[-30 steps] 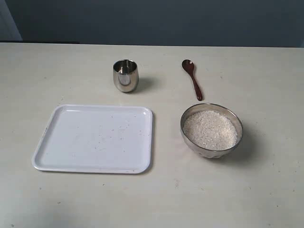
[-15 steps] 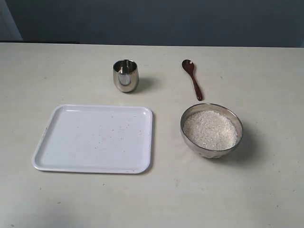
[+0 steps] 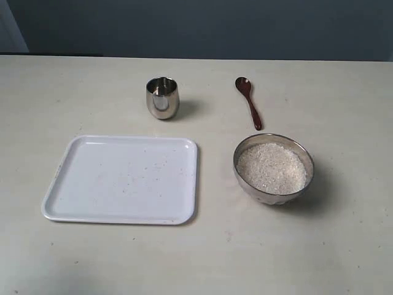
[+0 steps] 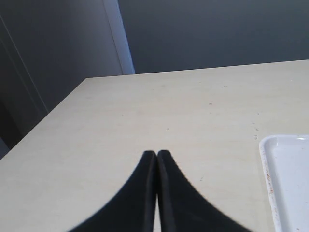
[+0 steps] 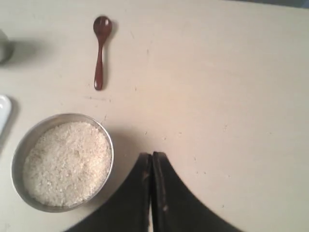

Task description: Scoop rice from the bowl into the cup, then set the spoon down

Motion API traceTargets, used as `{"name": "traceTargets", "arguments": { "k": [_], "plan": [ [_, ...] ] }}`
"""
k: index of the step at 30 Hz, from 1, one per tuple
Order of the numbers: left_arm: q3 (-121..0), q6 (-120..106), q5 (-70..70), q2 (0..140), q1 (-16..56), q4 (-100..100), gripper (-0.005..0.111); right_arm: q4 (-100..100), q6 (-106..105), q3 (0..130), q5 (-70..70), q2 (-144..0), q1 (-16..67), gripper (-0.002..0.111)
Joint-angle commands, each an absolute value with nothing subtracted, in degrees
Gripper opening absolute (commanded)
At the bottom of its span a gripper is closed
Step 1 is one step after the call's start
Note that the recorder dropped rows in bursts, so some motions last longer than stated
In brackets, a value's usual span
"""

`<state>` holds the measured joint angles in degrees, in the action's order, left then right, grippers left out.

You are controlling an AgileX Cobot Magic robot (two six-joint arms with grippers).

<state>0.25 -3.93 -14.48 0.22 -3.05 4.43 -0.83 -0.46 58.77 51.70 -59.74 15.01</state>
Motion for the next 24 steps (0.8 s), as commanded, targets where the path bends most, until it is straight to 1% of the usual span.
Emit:
{"name": "traceTargets", "arguments": {
  "k": [1,6,11,16,21,24],
  "plan": [
    [0.00,-3.68,-13.70,0.00,-2.66,4.62,0.000,0.00,-5.97,69.45,56.14,-76.55,15.47,-0.001],
    [0.00,-3.68,-13.70,0.00,-2.66,4.62,0.000,-0.64,-8.07,82.00,58.24,-94.73,17.72,-0.001],
    [0.00,-3.68,-13.70,0.00,-2.66,4.62,0.000,-10.01,-8.07,91.59,59.84,-109.22,20.41,-0.001],
    [0.00,-3.68,-13.70,0.00,-2.66,4.62,0.000,-12.10,-7.85,97.76,58.31,-115.78,22.84,-0.001],
    [0.00,-3.68,-13.70,0.00,-2.66,4.62,0.000,-10.72,-7.85,98.57,44.93,-117.57,24.15,-0.001],
    [0.00,-3.68,-13.70,0.00,-2.66,4.62,0.000,-8.42,-7.67,98.57,41.56,-119.85,24.15,-0.001]
  ]
}}
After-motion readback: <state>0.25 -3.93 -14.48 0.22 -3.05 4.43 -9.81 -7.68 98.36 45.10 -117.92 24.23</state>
